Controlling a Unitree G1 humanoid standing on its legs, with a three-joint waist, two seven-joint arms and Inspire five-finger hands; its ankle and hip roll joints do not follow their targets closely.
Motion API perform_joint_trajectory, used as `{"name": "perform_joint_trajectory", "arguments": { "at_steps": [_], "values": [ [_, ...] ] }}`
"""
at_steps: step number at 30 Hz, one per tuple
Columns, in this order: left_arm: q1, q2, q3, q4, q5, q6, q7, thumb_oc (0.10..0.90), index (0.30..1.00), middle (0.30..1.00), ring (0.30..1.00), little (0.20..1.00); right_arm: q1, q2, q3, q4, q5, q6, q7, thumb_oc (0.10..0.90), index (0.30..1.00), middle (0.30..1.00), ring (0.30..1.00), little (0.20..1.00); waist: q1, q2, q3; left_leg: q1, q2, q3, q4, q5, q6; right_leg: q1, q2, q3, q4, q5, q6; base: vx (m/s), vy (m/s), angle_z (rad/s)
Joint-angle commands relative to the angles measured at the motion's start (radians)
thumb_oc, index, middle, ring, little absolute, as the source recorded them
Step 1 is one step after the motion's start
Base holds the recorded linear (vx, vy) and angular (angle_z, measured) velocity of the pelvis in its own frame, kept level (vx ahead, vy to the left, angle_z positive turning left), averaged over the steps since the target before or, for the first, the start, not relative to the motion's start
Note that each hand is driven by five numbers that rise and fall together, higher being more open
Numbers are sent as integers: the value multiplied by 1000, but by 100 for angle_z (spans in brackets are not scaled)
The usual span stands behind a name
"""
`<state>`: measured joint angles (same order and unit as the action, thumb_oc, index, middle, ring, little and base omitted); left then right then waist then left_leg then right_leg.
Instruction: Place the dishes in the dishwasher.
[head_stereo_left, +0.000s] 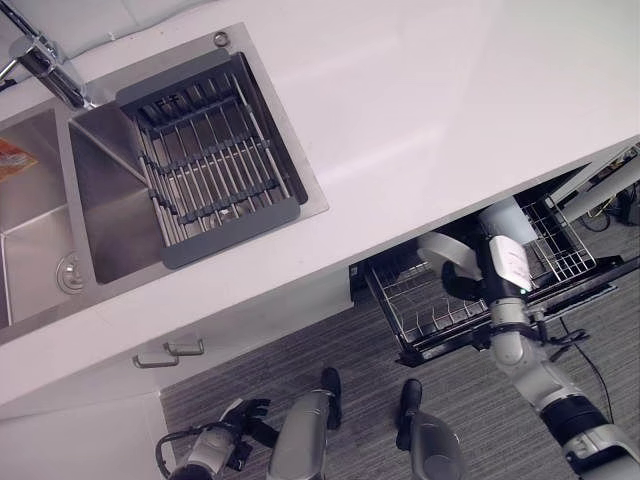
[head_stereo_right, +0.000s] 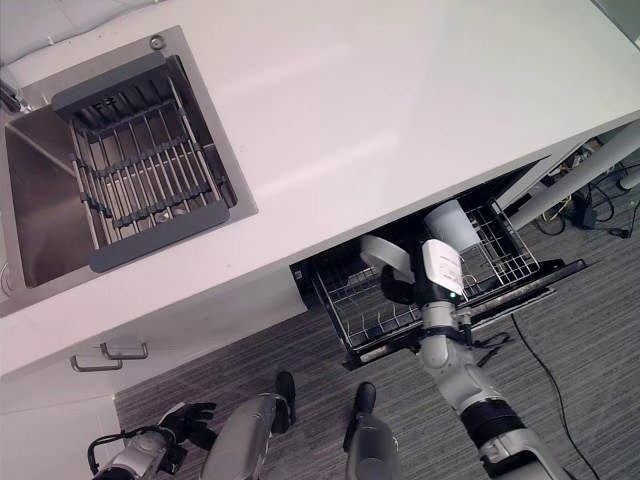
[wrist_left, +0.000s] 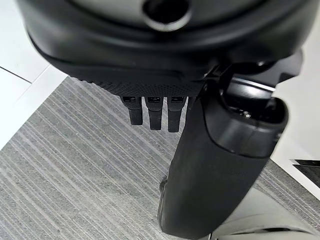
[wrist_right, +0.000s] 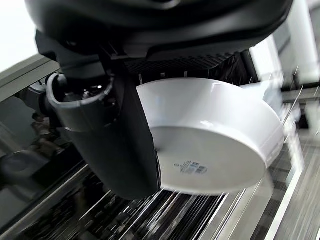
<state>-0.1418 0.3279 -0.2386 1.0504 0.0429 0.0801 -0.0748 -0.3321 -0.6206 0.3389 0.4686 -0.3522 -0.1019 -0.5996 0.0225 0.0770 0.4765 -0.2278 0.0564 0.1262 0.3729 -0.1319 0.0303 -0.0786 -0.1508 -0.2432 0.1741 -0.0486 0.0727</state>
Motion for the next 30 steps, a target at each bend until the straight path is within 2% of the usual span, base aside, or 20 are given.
{"name": "perform_joint_trajectory", "arguments": {
  "at_steps": [1, 11, 18, 22, 26, 30],
  "values": [
    [36, -10, -20, 17, -22, -19, 14, 800, 900, 900, 900, 900, -125, -55, -46, -62, -38, -31, -148, 400, 300, 300, 300, 300, -8, 15, -73, 15, 27, -77, -73, -10, -58, 26, -5, -29, 126, -170, -16, 0, 0, 0],
    [47, -12, -30, 10, -22, -25, 7, 800, 900, 900, 900, 900, -112, -59, -40, -52, -39, -30, -169, 400, 300, 300, 300, 300, -18, 33, -65, 23, 17, -75, -73, -17, -55, 19, -9, -29, 131, -168, -18, -4, 15, 0],
    [29, -5, -52, 17, -31, -33, -8, 800, 900, 900, 900, 900, -173, -63, 9, 14, -87, 5, -163, 400, 300, 300, 300, 300, -12, 39, -57, 15, 14, -76, -73, -15, -53, 0, -16, -26, 142, -166, -17, 0, 0, 0],
    [3, -4, -86, 16, -46, -38, -10, 800, 900, 900, 900, 900, -261, -61, 69, 95, -130, 48, -195, 400, 300, 300, 300, 300, 8, 46, -41, -4, 5, -82, -73, -9, -47, -26, -21, -31, 162, -166, -19, -30, 8, -1],
    [-16, -7, -115, 22, -60, -48, -1, 800, 900, 900, 900, 900, -326, -51, 119, 177, -156, 92, -275, 400, 300, 300, 300, 300, 30, 51, -26, -24, -6, -89, -73, 0, -39, -52, -26, -38, 194, -172, -24, -18, 5, 3],
    [-33, -7, -129, 27, -60, -55, 5, 800, 900, 900, 900, 900, -385, -43, 161, 227, -163, 115, -283, 400, 300, 300, 300, 300, 49, 58, -12, -48, -21, -94, -73, 11, -32, -81, -33, -45, 229, -180, -31, -28, 11, 2]
  ]
}}
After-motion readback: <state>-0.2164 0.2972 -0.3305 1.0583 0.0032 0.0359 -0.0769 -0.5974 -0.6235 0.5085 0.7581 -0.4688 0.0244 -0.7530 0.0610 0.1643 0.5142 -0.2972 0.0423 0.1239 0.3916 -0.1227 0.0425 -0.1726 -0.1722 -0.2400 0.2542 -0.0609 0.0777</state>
